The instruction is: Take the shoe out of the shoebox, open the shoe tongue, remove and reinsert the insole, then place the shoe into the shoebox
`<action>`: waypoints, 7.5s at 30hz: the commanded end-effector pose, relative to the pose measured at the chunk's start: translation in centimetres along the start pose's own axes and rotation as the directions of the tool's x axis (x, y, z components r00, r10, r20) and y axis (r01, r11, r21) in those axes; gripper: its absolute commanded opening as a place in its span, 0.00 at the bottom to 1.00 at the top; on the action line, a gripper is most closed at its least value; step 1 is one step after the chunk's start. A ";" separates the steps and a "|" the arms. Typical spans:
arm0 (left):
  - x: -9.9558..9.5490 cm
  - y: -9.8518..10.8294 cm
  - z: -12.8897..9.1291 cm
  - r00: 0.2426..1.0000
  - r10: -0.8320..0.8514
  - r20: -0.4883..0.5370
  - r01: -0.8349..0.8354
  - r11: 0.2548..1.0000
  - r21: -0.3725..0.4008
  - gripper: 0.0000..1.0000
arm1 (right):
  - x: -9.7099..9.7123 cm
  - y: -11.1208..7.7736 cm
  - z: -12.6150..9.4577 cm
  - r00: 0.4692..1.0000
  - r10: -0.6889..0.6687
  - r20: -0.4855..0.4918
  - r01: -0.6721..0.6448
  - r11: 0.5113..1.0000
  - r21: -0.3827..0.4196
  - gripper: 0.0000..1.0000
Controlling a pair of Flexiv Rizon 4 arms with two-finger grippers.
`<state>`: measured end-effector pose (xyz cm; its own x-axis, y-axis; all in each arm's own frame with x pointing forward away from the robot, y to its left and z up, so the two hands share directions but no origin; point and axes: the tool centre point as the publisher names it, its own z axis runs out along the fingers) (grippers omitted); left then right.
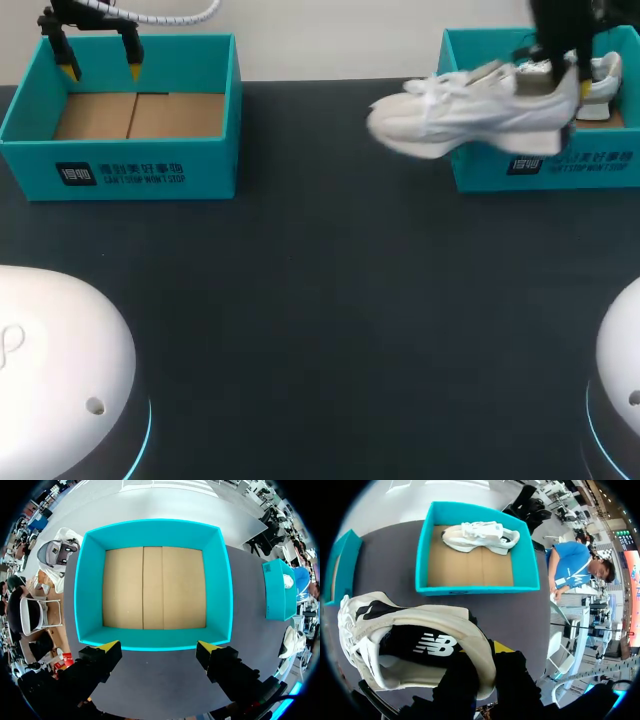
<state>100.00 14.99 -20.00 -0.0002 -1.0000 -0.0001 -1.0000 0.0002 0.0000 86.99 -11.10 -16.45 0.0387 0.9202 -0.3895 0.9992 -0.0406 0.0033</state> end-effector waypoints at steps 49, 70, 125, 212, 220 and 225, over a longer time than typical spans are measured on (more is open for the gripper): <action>0.0 0.0 0.0 1.000 0.000 0.000 0.000 1.000 0.000 1.00 | 22.2 -18.0 1.6 0.996 -0.069 -0.050 0.062 0.990 -0.125 0.00; 0.0 0.0 0.0 1.000 0.000 0.000 0.000 1.000 0.000 1.00 | 26.4 -18.2 8.5 0.999 -0.043 -0.018 0.040 0.989 -0.142 0.00; 0.0 0.0 0.0 1.000 0.000 0.000 0.000 1.000 0.000 1.00 | 25.8 -21.1 -0.1 0.676 -0.730 -0.103 0.646 0.653 -0.395 1.00; 0.0 0.0 0.0 1.000 0.000 0.000 0.000 1.000 0.000 1.00 | 18.4 -16.3 16.8 0.079 -0.991 0.108 0.041 -0.105 -0.994 1.00; 0.0 0.0 0.0 1.000 0.000 0.000 0.000 1.000 0.000 1.00 | 18.5 -16.2 16.6 0.094 -0.988 0.125 0.046 -0.121 -0.992 1.00; 0.0 0.0 0.0 1.000 0.000 0.000 0.000 1.000 0.000 1.00 | 18.5 -16.2 16.6 0.094 -0.988 0.125 0.046 -0.121 -0.992 1.00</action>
<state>100.00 14.99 -20.00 -0.0002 -1.0000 -0.0001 -1.0000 0.0002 0.0000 71.36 0.07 -39.12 -0.9850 0.0764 -0.1548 -0.1074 0.4303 0.8962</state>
